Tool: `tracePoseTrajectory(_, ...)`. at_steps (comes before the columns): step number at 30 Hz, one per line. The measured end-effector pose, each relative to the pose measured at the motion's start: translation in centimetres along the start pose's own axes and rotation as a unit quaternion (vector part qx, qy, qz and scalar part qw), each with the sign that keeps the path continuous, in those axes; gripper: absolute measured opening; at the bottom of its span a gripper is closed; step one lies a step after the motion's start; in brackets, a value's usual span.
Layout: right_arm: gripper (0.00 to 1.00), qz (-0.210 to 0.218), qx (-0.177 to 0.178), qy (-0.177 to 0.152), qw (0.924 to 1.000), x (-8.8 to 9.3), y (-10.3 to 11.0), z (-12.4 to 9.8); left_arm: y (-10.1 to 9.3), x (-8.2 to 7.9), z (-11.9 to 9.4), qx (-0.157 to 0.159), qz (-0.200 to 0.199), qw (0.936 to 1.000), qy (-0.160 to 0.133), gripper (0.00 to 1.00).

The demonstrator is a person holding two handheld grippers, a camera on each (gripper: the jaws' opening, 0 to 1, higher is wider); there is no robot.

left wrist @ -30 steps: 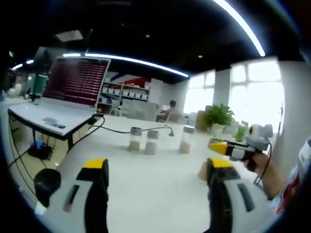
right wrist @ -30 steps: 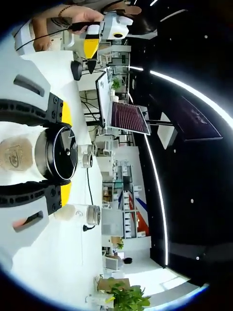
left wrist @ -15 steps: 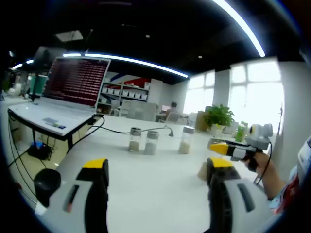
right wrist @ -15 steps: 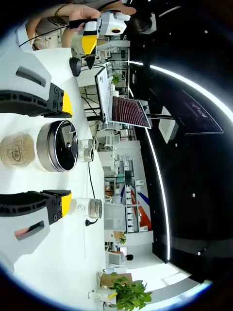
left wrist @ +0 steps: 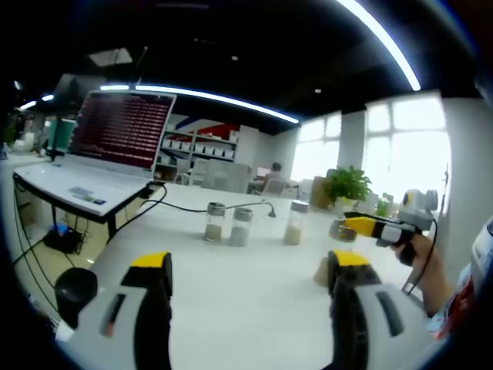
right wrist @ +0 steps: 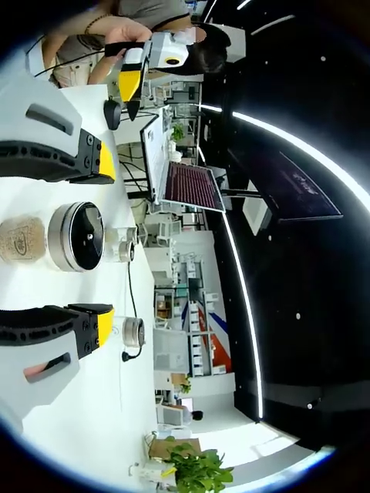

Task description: Rotate the seasoning bottle until the label or dispensing opening points toward the visible target arrow and the bottle remains upright within the marked orientation range

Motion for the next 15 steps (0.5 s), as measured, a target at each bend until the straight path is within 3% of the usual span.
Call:
tracePoseTrajectory(4,0.61,0.001,-0.026,0.006,0.9996,-0.5,0.0,-0.1,0.0,0.0,0.0,0.0,0.0,1.0,0.0,0.88)
tracePoseTrajectory(7,0.62,-0.007,-0.045,-0.008,0.999,-1.1,0.2,-0.2,0.0,0.0,0.0,-0.001,0.0,1.0,0.001,0.88)
tracePoseTrajectory(11,0.64,0.02,-0.095,0.016,0.9951,-1.1,0.2,0.2,-0.1,0.0,0.1,0.0,0.001,1.0,0.001,0.88)
tracePoseTrajectory(15,0.64,0.004,-0.119,0.028,0.9924,-1.6,-0.1,0.4,0.0,0.0,0.1,-0.002,0.0,1.0,0.0,0.88)
Point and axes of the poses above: the point that each gripper's makers call its tool centre point, and the gripper's own axes: z roughly forward along the fingers, y roughly to its left, x roughly out of its underside, the point moved 9 cm from there along -z, roughly backward along the fingers, and after that the axes turned 14 degrees about z, right-handed, at the moved point
